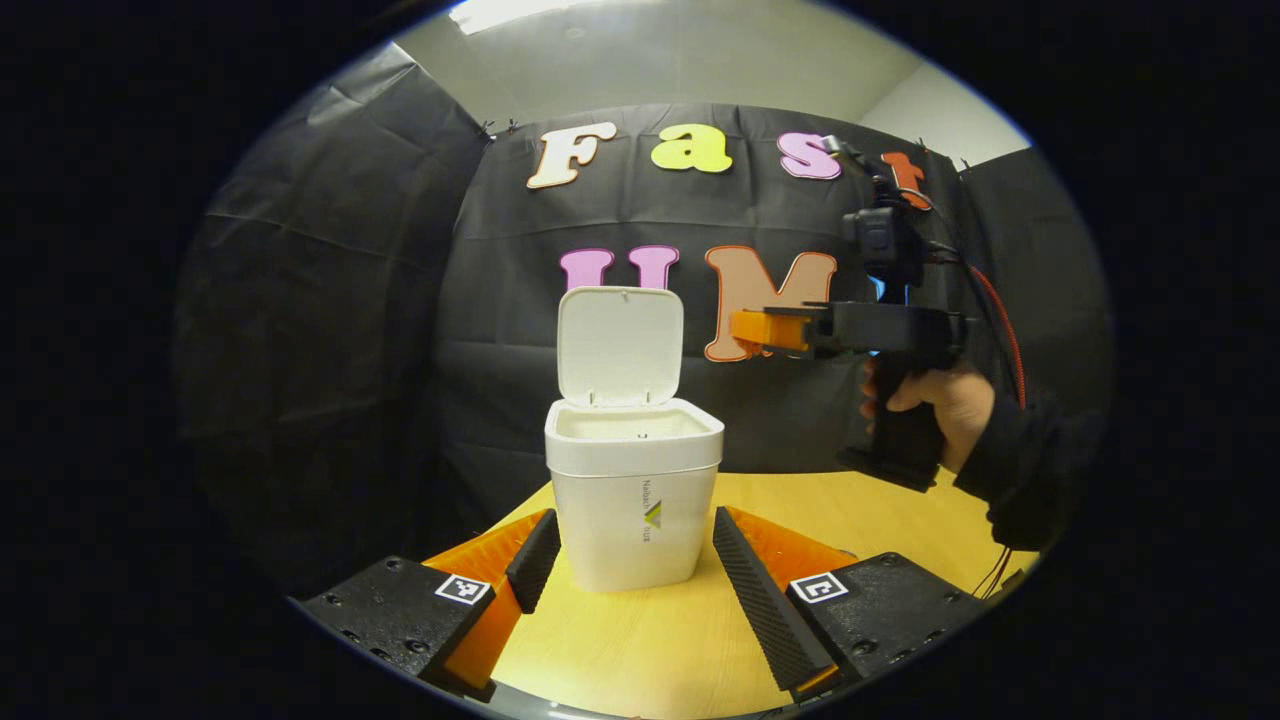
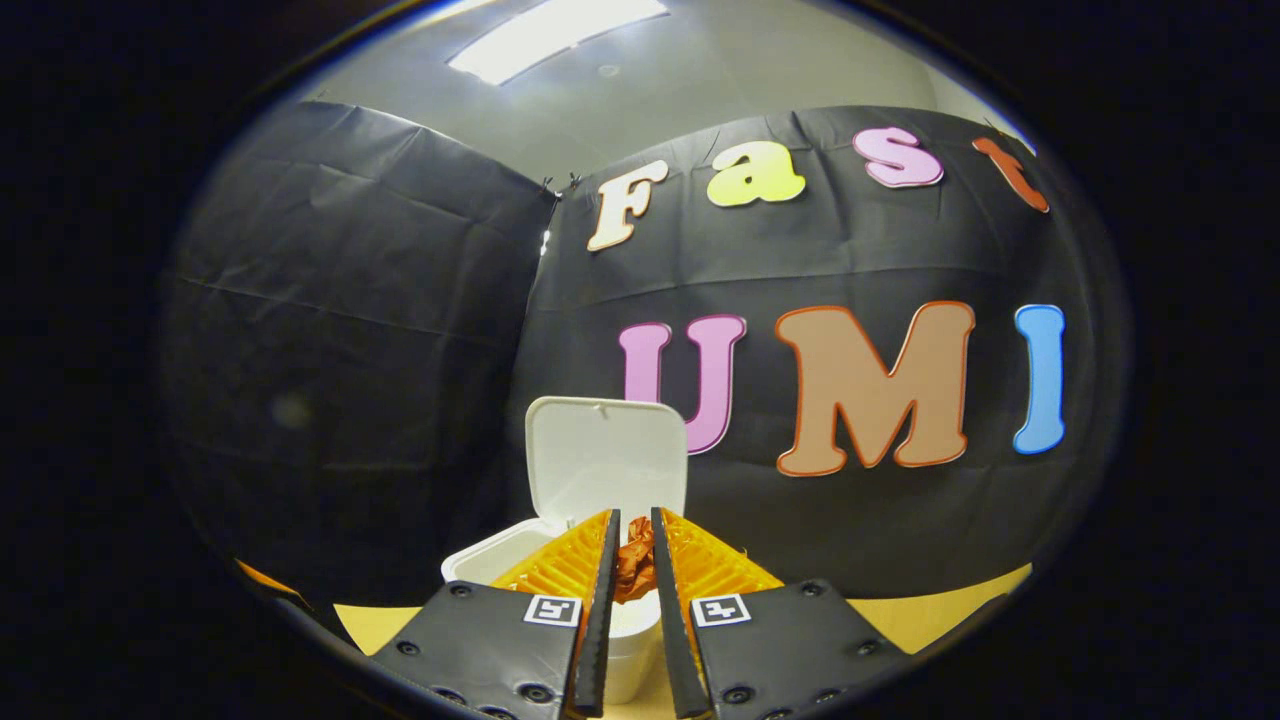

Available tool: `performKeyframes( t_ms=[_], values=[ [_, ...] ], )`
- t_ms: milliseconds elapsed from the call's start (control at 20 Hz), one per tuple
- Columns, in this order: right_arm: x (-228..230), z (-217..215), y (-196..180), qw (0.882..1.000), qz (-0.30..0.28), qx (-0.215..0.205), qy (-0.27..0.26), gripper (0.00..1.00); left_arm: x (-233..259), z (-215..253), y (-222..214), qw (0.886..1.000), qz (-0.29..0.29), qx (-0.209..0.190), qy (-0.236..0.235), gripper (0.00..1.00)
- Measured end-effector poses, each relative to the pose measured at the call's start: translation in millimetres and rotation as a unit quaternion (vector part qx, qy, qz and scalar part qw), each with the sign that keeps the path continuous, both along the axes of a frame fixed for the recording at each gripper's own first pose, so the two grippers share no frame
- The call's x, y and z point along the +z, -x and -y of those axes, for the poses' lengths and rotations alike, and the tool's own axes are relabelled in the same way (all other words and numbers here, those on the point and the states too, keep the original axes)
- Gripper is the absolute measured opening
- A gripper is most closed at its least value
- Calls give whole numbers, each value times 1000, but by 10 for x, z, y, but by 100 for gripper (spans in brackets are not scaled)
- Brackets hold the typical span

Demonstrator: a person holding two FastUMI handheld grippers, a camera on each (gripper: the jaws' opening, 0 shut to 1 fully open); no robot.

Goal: Press the lid of the desktop garbage bin to open it, pick up the crumpled paper on the desktop and throw it into the bin, then pick up the pop can on the desktop and drop it into the bin, and finally close the garbage bin lid.

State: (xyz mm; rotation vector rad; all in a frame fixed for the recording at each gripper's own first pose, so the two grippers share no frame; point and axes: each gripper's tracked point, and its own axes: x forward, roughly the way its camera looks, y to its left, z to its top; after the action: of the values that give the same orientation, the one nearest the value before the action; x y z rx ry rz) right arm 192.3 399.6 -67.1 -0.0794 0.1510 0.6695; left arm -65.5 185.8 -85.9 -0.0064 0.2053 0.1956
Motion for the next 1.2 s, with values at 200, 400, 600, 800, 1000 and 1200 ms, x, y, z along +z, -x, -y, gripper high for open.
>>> performKeyframes(
  t_ms=[200,400,600,800,1000,1200],
  values=[
    [-499,-351,-138,999,-36,8,36,26,-76,-151,12,1000,-7,8,-1,93],
    [-872,-463,-220,996,-70,7,62,26,-140,-231,0,1000,-15,13,0,93],
    [-951,-446,-196,994,-80,10,71,50,-170,-227,8,1000,-20,11,2,93],
    [-564,-213,-139,998,-46,-4,44,75,-170,-187,-17,1000,-14,-1,3,93],
    [19,372,-25,999,11,-36,16,72,-118,89,-303,1000,-10,-23,4,93],
    [463,1163,92,995,48,-86,-5,74,-115,400,-451,998,-4,-55,5,94]
  ],
)
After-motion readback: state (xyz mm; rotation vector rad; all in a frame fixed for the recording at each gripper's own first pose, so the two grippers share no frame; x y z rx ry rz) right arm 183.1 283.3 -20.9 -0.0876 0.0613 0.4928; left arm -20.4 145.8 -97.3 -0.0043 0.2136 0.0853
